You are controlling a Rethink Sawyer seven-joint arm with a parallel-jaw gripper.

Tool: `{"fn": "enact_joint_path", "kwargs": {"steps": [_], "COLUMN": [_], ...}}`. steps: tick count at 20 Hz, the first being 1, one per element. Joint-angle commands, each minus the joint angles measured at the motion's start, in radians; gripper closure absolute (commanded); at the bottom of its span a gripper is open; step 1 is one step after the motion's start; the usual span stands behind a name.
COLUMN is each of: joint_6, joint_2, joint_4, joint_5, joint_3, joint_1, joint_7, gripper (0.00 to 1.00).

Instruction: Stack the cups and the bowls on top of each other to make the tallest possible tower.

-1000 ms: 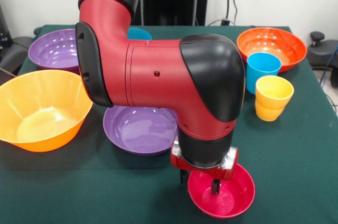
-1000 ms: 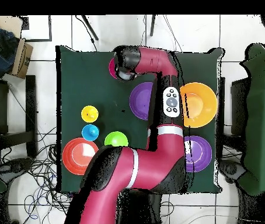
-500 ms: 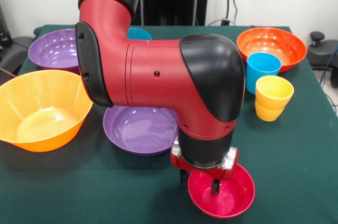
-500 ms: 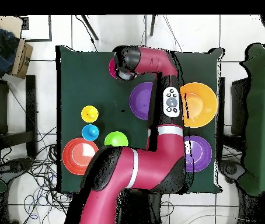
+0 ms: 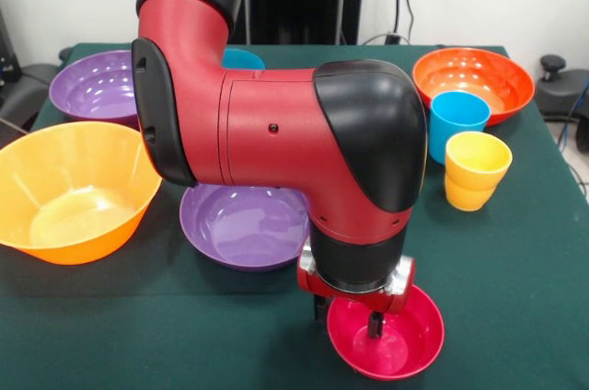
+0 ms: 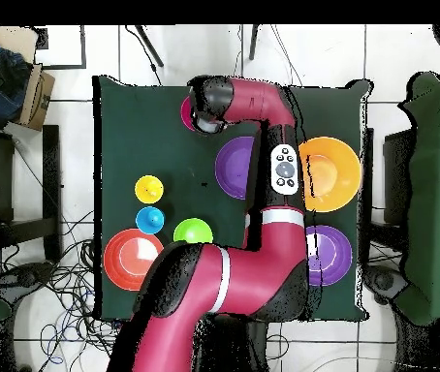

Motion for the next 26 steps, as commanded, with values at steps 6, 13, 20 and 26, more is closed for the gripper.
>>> {"fn": "enact_joint_path", "kwargs": {"steps": [6, 13, 20, 26], "joint_6": [0.008, 0.006, -0.015, 0.039], "joint_2": [0.007, 0.004, -0.011, -0.003], "joint_4": [0.046, 0.058, 0.068, 0.012], "joint_5": [-0.070, -0.067, -0.068, -0.068], "joint_3": [0.021, 0.020, 0.020, 0.032], "joint_1": [-0.016, -0.020, -0.016, -0.004], "joint_7": [-0.296, -0.295, -0.297, -0.306], "gripper": [0.00, 0.00, 0.00, 0.00]}}
